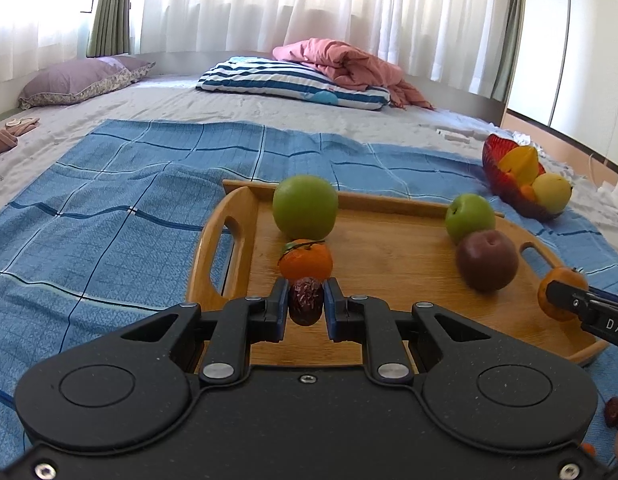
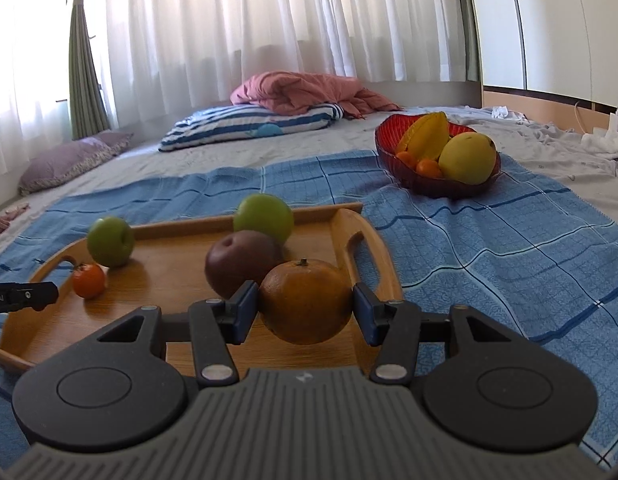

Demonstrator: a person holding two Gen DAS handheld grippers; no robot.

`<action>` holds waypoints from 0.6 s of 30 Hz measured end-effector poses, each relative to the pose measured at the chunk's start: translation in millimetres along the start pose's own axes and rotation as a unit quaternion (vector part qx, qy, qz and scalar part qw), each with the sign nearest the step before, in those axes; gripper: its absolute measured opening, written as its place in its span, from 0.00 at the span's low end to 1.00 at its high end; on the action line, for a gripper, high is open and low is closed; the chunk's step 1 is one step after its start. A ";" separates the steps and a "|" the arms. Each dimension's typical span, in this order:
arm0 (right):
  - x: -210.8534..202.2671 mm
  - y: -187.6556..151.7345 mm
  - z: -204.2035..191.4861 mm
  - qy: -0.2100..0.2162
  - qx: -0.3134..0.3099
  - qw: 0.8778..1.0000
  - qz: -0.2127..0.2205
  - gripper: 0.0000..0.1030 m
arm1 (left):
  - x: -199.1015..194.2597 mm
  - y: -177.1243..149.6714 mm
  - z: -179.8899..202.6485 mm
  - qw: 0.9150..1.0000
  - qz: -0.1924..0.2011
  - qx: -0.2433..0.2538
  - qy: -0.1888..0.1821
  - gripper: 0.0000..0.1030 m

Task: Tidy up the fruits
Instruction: 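Carry the date and orange over the tray with both tools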

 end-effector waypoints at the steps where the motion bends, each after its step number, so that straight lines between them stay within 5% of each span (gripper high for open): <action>1: 2.2 -0.8 1.0 -0.002 0.001 1.000 -0.003 0.54 | 2.3 -1.0 -0.1 1.000 -0.002 0.001 0.001 0.17; 18: 16.2 -5.0 3.5 -0.004 -0.005 1.000 -0.018 0.54 | 27.2 -12.1 -4.2 0.999 -0.026 0.008 0.028 0.18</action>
Point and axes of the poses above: each gripper's, at about its wrist camera, not at the fingertips, and x roughly the way its jaws point, z to its right, y to its top, the point moved 9 cm from there along x, roughly the way its jaws point, and after that the axes turned 10 degrees about y, right-handed, at the moved point
